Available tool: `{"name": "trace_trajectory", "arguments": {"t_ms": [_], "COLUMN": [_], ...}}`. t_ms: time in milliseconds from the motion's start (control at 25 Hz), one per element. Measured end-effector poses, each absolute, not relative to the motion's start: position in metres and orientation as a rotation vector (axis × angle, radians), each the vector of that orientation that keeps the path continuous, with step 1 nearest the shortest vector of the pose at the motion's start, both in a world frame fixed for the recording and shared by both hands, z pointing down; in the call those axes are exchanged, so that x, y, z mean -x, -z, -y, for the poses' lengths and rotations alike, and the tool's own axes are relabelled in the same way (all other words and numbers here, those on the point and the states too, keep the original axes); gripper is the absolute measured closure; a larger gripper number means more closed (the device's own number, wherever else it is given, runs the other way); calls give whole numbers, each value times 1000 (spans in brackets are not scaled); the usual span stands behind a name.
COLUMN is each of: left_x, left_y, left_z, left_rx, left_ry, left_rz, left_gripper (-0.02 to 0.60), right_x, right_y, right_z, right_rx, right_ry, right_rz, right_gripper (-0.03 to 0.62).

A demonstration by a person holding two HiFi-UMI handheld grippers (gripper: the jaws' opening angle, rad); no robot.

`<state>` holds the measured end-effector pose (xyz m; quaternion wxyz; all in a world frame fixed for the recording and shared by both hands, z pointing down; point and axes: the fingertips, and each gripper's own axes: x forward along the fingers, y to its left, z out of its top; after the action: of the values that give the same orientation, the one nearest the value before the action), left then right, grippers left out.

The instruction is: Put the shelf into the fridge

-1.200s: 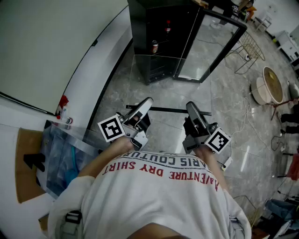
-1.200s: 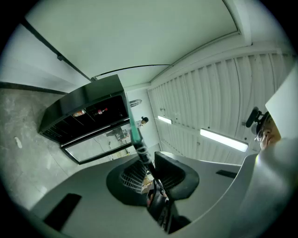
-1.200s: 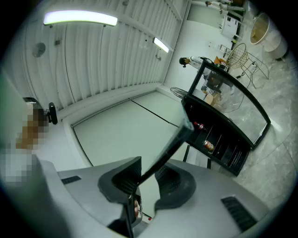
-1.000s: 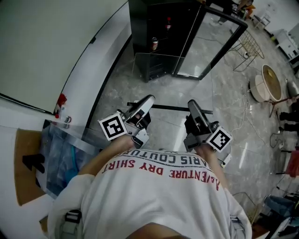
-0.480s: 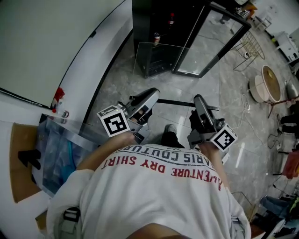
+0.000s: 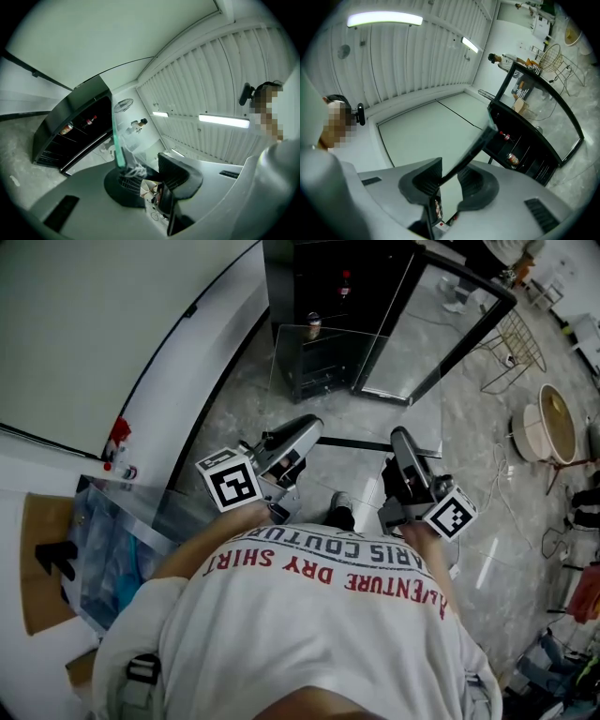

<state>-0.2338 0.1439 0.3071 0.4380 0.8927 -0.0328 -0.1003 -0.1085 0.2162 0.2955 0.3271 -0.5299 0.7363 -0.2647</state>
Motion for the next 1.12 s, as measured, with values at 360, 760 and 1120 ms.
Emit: {"name": "trace_trajectory", "arguments": {"t_ms": [360,760,1120], "left_x": [151,67,59], "left_y": [-313,-323,-330], "left_z": [-108,-74,-68], "left_rx": [-2209,-2196,-2210], "left_ry": [256,289,305], "left_rz": [155,212,247], "left_gripper": [474,469,468], "right_x": [22,-65,-76], "right_y": [-301,-310,-319], "right_z": [-172,-130,-120], "right_rx": [1366,1327,1307], "right_ry": [748,787,799], "right_rz": [-1971,-2037,-2058], "right_gripper": [503,499,499]}}
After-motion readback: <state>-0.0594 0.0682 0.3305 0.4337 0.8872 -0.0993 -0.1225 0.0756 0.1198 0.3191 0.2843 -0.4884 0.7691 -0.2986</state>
